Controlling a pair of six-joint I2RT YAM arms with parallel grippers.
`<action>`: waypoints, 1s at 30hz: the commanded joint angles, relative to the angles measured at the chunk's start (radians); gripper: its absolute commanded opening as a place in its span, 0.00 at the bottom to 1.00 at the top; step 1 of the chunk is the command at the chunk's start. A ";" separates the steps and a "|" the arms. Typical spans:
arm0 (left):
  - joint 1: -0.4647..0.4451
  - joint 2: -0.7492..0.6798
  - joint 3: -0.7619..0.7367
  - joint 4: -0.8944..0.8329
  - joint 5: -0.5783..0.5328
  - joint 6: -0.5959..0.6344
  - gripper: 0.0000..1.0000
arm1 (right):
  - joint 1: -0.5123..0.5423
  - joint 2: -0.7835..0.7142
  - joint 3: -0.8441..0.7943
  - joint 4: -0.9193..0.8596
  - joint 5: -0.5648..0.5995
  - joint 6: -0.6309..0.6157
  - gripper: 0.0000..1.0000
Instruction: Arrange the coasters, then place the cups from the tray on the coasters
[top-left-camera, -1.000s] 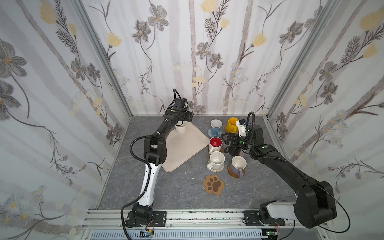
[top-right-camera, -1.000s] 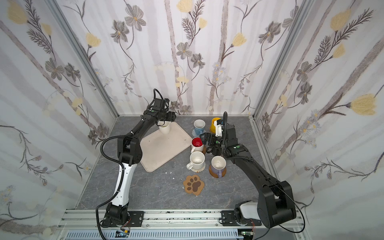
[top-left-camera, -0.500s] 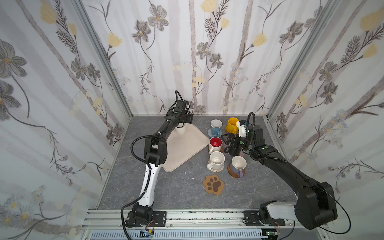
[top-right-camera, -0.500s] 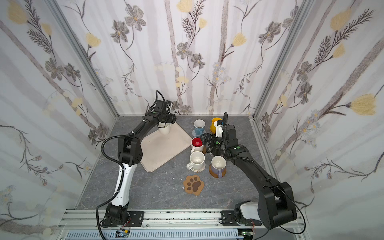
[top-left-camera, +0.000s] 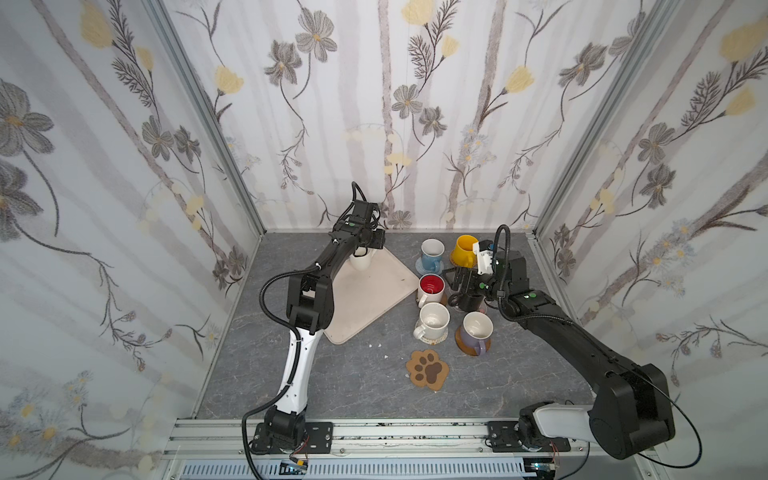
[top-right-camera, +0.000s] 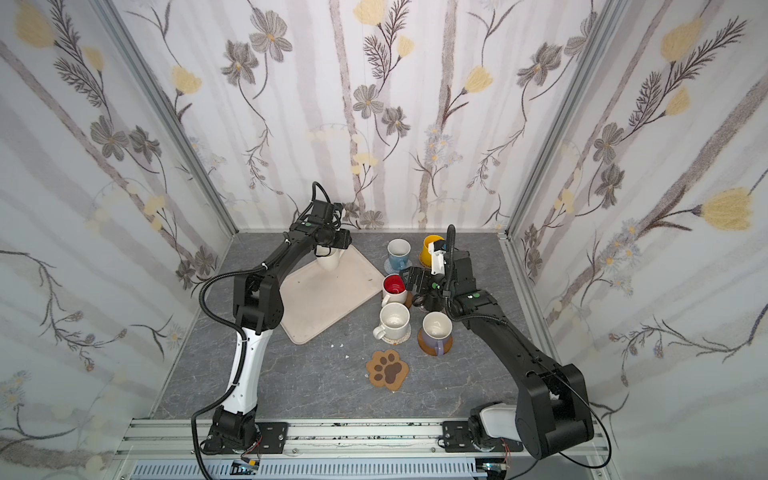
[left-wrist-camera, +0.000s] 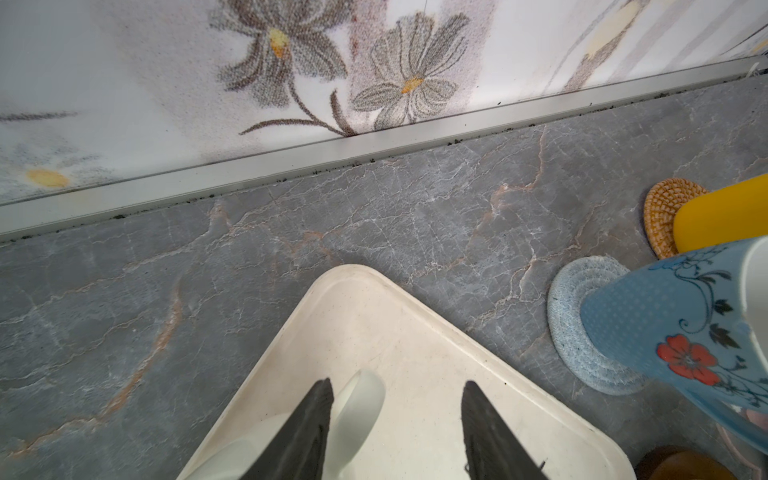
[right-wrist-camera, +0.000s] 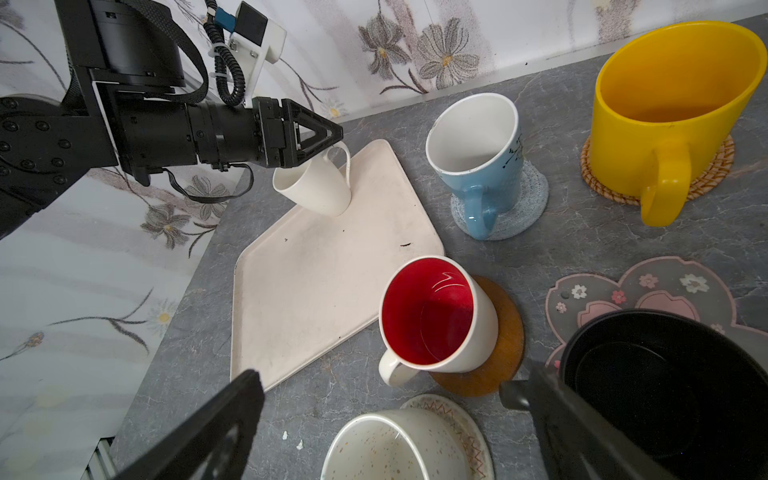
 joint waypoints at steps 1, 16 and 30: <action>-0.003 -0.020 -0.007 -0.011 -0.004 0.011 0.52 | 0.002 -0.005 -0.004 0.026 -0.004 -0.007 1.00; -0.017 -0.052 -0.028 -0.014 -0.025 0.021 0.48 | 0.002 -0.007 -0.006 0.029 -0.007 -0.008 1.00; -0.038 0.036 0.057 -0.022 -0.100 0.034 0.54 | 0.002 -0.009 -0.012 0.031 -0.003 -0.008 1.00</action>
